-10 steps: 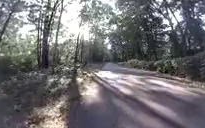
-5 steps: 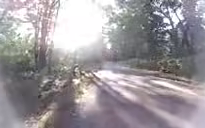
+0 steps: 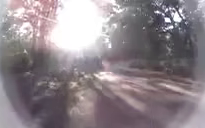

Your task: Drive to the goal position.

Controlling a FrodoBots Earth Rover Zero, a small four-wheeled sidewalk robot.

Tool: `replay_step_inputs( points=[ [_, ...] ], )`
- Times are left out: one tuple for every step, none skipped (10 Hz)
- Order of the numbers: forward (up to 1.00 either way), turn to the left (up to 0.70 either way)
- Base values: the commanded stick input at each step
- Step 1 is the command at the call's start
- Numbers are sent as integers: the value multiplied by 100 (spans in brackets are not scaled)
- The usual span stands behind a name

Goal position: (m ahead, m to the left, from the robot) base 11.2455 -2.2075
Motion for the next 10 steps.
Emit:
replay_step_inputs(
  points=[
    [70, -1],
    [70, -7],
    [70, -19],
    [70, -19],
    [70, -11],
    [70, -1],
    [70, -1],
    [70, -1],
    [70, -1],
    [70, -1]
  ],
)
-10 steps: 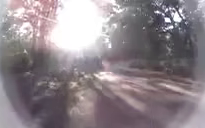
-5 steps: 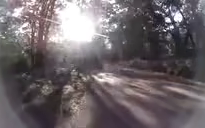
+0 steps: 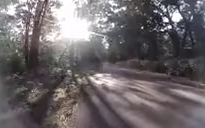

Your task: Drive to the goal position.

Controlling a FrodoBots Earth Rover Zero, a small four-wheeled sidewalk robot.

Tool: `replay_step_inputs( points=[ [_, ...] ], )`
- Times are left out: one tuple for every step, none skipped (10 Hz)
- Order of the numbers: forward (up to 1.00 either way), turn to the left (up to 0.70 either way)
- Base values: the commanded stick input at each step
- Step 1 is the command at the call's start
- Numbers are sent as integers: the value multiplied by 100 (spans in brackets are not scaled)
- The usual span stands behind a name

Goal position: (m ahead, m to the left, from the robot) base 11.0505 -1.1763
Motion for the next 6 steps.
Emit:
replay_step_inputs(
  points=[
    [70, -1],
    [70, -5],
    [70, -16],
    [70, -19],
    [70, -11],
    [70, -1]
  ],
)
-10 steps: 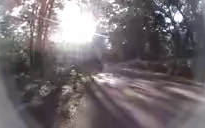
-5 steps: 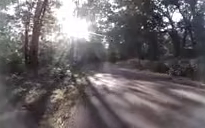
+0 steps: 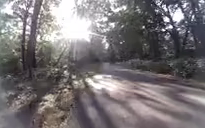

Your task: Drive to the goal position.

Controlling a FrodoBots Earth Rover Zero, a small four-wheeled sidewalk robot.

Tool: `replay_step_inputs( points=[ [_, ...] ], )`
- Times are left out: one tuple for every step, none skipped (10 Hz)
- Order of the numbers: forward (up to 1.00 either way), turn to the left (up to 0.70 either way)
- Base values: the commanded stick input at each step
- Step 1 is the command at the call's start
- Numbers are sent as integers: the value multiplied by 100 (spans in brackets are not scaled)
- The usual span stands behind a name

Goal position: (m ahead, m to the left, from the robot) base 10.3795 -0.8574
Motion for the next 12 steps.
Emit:
replay_step_inputs(
  points=[
    [70, -1],
    [70, -1],
    [70, -1],
    [70, -1],
    [70, -1],
    [70, -1],
    [70, -1],
    [70, -1],
    [70, -1],
    [70, -1],
    [70, -5],
    [70, -12]
  ],
)
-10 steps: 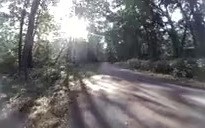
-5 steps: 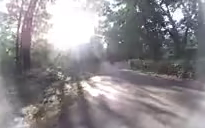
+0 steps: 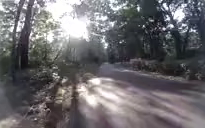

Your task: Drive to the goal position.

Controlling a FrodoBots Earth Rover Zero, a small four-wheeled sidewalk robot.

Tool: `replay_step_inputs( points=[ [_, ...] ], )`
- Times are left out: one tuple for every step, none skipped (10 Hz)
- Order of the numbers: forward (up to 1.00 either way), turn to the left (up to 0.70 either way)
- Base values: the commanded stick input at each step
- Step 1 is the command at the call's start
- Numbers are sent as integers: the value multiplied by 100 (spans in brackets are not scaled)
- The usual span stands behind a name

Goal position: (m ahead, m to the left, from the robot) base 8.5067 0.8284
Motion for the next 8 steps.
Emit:
replay_step_inputs(
  points=[
    [70, -20],
    [70, -24],
    [70, -2],
    [70, -1],
    [70, -1],
    [70, -1],
    [70, -1],
    [70, -1]
  ],
)
